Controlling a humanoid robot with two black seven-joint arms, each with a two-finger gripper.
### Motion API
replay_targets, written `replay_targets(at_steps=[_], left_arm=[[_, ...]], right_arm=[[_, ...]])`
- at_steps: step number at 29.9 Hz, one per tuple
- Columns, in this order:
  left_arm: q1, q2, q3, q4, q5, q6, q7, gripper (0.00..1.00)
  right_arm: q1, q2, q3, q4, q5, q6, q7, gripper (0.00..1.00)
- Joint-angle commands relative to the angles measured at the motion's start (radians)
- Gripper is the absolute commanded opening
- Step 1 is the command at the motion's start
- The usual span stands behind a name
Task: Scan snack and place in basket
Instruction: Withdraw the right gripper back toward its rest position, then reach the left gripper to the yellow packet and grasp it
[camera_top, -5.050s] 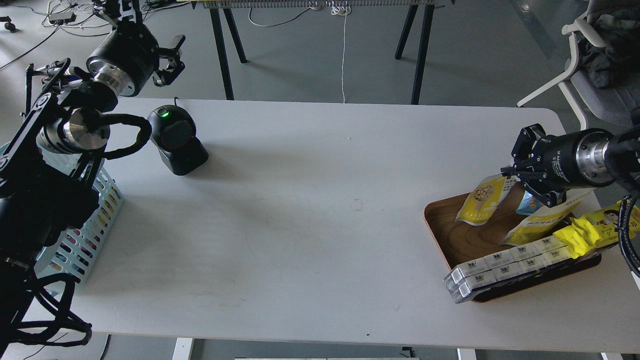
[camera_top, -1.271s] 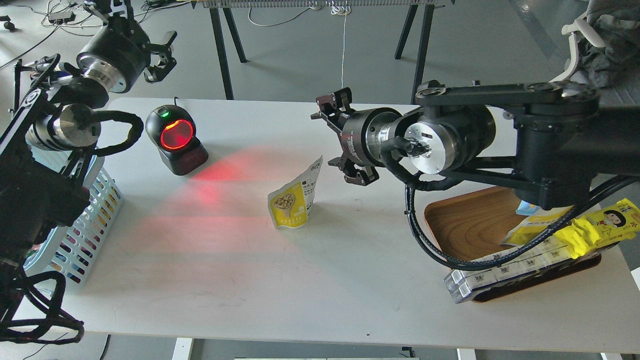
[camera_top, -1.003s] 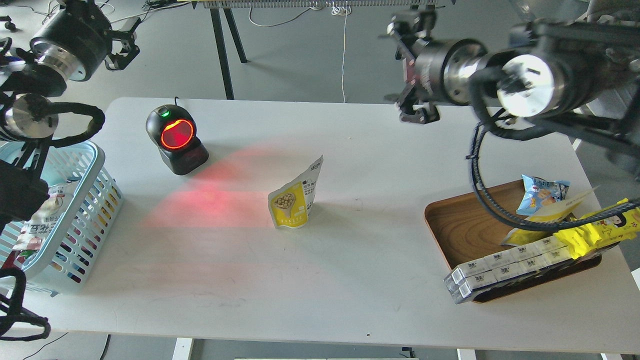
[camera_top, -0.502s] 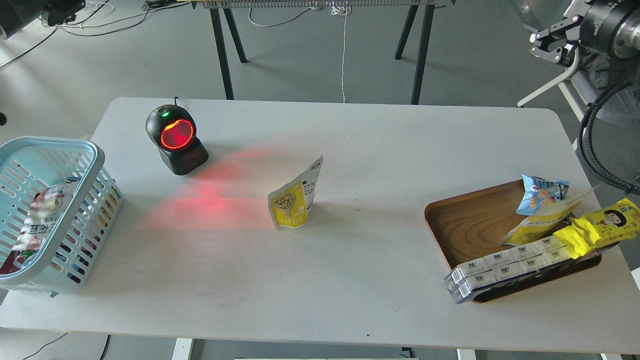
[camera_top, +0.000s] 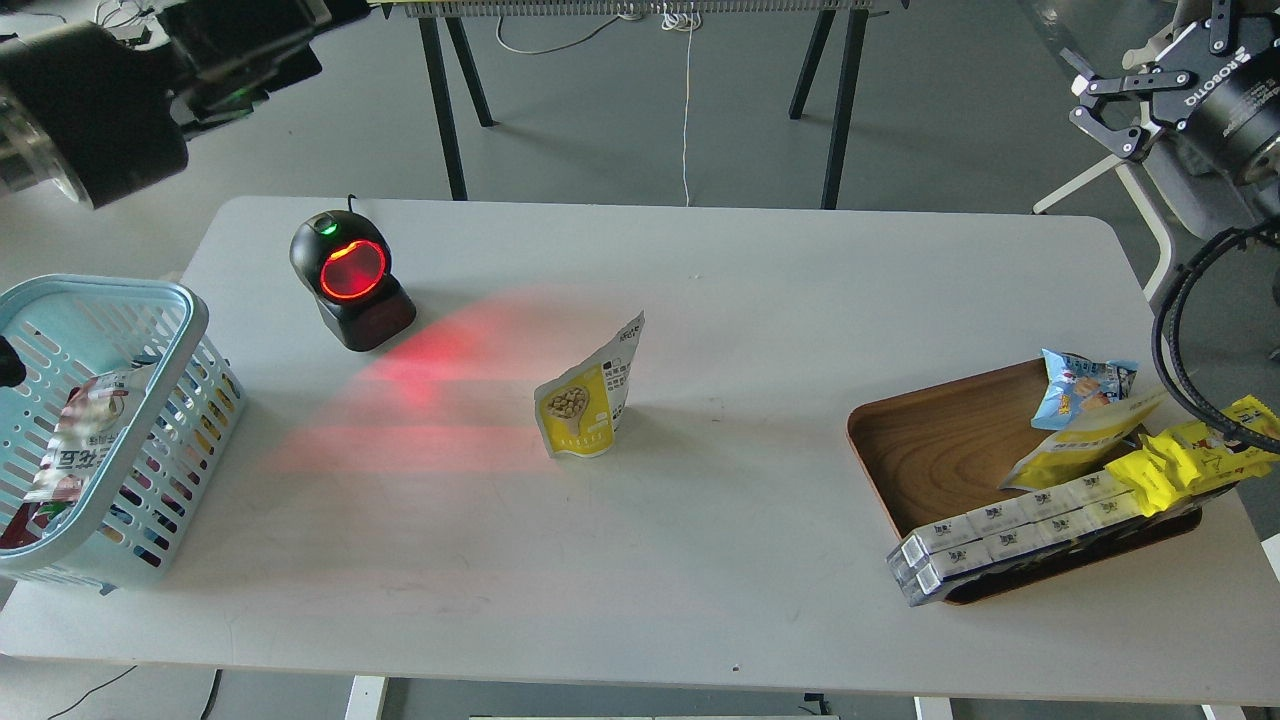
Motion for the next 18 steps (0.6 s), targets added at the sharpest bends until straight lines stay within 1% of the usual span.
replay_targets(at_steps=[1,5,7,11,15,18], left_arm=[[0.01,-0.007,0.061,-0.001,0.222,0.01,-0.026,1.0],[0.01,-0.043,0.121,-0.001,0.455,0.059,-0.064,1.0],[0.01,-0.075,0.145,-0.002,0.562,0.073,-0.066,1.0],[0.01,-0.158,0.188,-0.001,0.722,0.073,-0.066,1.0],[0.01,-0.244,0.26,-0.001,0.874,0.073,-0.052,1.0],[0.016,-0.286,0.334,-0.001,0.955,0.075,-0.021,1.0]], right_arm=[[-0.05,0.03,0.035,0.0,0.001,0.003,0.019,0.99],[-0.078,0.061,0.046,-0.011,-0.002,0.003,0.017,0.99],[-0.084,0.065,0.045,-0.024,-0.002,0.003,0.014,0.99],[-0.09,0.064,0.042,-0.026,-0.002,0.003,0.008,0.99],[-0.092,0.064,0.038,-0.026,-0.003,0.003,0.005,0.99],[-0.093,0.065,0.034,-0.026,-0.005,0.003,0.005,0.99]])
